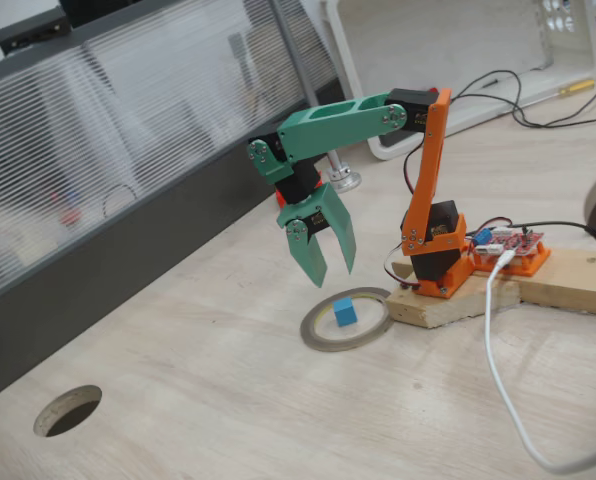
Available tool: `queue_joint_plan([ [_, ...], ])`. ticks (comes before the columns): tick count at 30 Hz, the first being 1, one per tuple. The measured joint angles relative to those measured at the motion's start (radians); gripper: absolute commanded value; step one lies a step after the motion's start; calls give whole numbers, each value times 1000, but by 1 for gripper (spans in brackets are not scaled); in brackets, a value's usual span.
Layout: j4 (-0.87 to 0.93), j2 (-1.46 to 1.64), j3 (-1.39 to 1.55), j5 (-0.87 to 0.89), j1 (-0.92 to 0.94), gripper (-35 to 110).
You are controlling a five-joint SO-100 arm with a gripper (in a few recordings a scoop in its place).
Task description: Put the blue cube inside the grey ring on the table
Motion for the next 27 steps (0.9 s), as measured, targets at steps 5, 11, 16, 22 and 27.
queue_joint_plan([
  [5,0,0,-3,0,0,24],
  [11,0,0,-3,0,0,2],
  [16,0,0,-3,0,0,1],
  [22,0,0,-3,6,0,1],
  [27,0,0,-3,6,0,1],
])
